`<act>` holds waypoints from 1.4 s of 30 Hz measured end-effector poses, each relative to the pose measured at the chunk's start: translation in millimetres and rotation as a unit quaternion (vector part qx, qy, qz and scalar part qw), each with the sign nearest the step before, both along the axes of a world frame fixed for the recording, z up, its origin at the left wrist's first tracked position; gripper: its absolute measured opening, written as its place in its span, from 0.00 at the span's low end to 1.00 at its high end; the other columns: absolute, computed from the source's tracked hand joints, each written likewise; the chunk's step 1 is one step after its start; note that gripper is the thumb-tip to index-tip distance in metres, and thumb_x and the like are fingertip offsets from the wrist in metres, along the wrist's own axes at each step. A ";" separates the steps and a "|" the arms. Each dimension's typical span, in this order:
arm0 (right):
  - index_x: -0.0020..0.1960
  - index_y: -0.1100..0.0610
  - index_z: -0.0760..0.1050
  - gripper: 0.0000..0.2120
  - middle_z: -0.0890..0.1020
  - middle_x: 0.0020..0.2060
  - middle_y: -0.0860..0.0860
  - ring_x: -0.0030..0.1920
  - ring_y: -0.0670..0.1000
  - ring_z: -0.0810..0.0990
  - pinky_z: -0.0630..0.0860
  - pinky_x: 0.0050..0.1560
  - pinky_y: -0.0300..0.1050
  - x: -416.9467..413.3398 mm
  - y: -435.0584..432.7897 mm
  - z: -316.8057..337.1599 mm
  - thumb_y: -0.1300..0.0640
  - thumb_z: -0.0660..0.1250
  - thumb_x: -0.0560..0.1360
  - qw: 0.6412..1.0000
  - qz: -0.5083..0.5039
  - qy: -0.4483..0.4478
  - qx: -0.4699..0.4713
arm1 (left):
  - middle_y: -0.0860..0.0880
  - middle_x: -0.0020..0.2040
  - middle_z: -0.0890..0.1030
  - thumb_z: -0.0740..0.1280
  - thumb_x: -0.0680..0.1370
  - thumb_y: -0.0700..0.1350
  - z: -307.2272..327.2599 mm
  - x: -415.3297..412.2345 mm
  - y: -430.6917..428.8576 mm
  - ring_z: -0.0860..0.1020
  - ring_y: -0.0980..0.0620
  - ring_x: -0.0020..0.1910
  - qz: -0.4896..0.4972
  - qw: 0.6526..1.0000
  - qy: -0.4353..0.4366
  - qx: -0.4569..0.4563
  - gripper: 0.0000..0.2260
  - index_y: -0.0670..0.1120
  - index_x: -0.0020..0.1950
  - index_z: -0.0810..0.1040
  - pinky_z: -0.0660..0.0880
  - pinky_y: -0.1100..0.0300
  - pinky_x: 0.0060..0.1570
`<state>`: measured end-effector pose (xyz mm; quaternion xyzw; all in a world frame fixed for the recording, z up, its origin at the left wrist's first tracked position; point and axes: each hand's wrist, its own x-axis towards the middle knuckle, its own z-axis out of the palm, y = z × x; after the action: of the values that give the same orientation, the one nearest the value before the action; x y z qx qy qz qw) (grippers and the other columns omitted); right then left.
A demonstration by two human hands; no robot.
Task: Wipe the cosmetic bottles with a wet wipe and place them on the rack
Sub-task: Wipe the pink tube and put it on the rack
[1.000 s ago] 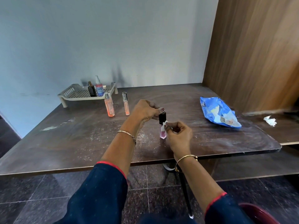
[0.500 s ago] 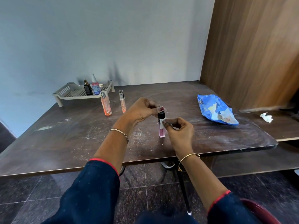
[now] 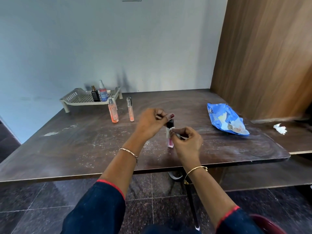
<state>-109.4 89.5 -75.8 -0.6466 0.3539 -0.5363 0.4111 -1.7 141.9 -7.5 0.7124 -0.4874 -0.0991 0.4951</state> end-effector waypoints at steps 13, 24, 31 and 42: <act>0.41 0.53 0.81 0.10 0.84 0.38 0.50 0.41 0.49 0.82 0.78 0.44 0.39 1.6 -4.7 7.3 0.68 0.71 0.69 0.998 0.025 -0.062 0.003 | 0.39 0.40 0.82 0.70 0.74 0.38 5.4 -1.3 -1.2 0.80 0.50 0.38 -0.037 0.993 0.109 0.024 0.07 0.34 0.48 0.81 0.78 0.60 0.47; 0.38 0.50 0.80 0.12 0.83 0.34 0.45 0.37 0.42 0.80 0.75 0.40 0.32 0.1 -6.8 17.5 0.68 0.72 0.69 0.996 0.053 -0.078 -0.004 | 0.40 0.39 0.81 0.70 0.74 0.37 2.9 1.7 -1.4 0.80 0.50 0.37 -0.065 0.989 0.133 0.011 0.09 0.31 0.48 0.80 0.79 0.60 0.46; 0.35 0.51 0.79 0.12 0.82 0.33 0.47 0.37 0.45 0.80 0.76 0.42 0.34 -7.6 -8.5 16.3 0.67 0.73 0.68 0.994 0.083 -0.068 0.026 | 0.37 0.41 0.82 0.71 0.74 0.38 4.4 1.6 1.6 0.81 0.48 0.39 -0.063 0.991 0.121 0.019 0.08 0.33 0.47 0.81 0.79 0.58 0.49; 0.36 0.51 0.78 0.12 0.81 0.33 0.47 0.34 0.43 0.77 0.73 0.36 0.33 -8.1 -16.5 15.9 0.68 0.70 0.70 0.996 0.088 -0.023 0.012 | 0.42 0.38 0.82 0.70 0.74 0.37 5.9 -2.5 0.8 0.80 0.52 0.35 -0.047 0.993 0.107 0.020 0.08 0.33 0.48 0.80 0.79 0.65 0.43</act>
<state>-117.5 73.0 -59.9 -0.6576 0.2922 -0.5089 0.4724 -4.2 142.7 -1.7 0.6837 -0.4626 -0.2079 0.5247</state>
